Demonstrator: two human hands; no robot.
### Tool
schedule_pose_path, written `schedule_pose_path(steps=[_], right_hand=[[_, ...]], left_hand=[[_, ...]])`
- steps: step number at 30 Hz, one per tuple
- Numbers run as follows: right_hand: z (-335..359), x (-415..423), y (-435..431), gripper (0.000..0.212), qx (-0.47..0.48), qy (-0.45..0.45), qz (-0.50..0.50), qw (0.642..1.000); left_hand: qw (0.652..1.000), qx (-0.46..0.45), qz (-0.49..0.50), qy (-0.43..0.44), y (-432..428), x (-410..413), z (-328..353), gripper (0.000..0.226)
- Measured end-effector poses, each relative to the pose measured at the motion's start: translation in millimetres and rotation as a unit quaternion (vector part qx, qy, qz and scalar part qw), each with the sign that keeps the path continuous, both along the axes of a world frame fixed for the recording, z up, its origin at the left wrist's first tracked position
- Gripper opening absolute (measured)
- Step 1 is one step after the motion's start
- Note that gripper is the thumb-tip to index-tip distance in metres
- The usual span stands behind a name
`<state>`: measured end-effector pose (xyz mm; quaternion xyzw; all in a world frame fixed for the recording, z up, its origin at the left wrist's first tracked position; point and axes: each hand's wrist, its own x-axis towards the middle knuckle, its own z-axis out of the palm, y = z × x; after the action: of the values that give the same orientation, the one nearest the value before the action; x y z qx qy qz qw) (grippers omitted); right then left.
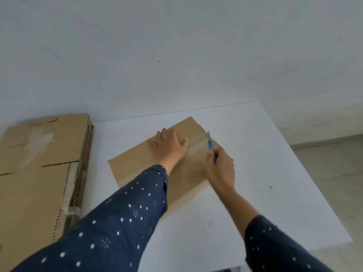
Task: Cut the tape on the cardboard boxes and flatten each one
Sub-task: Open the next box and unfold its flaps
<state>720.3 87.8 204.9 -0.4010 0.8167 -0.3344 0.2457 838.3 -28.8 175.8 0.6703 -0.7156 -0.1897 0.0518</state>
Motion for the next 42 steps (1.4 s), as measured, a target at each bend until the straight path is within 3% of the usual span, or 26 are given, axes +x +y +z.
schedule_pose_path(steps=[2,6,10,16,27,37,42], right_hand=[[-5,-38,-21,0.023,0.013,0.071,0.005,0.997],[-14,-75,-37,0.026,0.128,0.042,0.084,0.987],[-19,-99,-47,0.029,0.165,0.053,0.155,0.973],[-24,-112,-68,0.033,0.124,0.071,0.267,0.953],[-23,-125,-73,0.035,0.084,0.063,0.333,0.937],[0,-135,-83,0.022,0.173,0.189,0.416,0.873],[15,-145,-74,0.025,0.211,0.235,0.455,0.832]], left_hand=[[1.000,0.009,0.020,0.006,15,-24,-3,0.068],[0.999,-0.028,0.038,0.004,37,-47,-16,0.067],[0.996,-0.076,0.035,-0.036,44,-43,-28,0.065],[0.992,-0.098,0.054,-0.052,43,-48,-34,0.060],[0.989,-0.107,0.081,-0.061,40,-52,-38,0.056],[0.989,-0.089,0.095,-0.067,38,-56,-35,0.056],[0.990,-0.088,0.089,-0.072,38,-55,-36,0.057]])
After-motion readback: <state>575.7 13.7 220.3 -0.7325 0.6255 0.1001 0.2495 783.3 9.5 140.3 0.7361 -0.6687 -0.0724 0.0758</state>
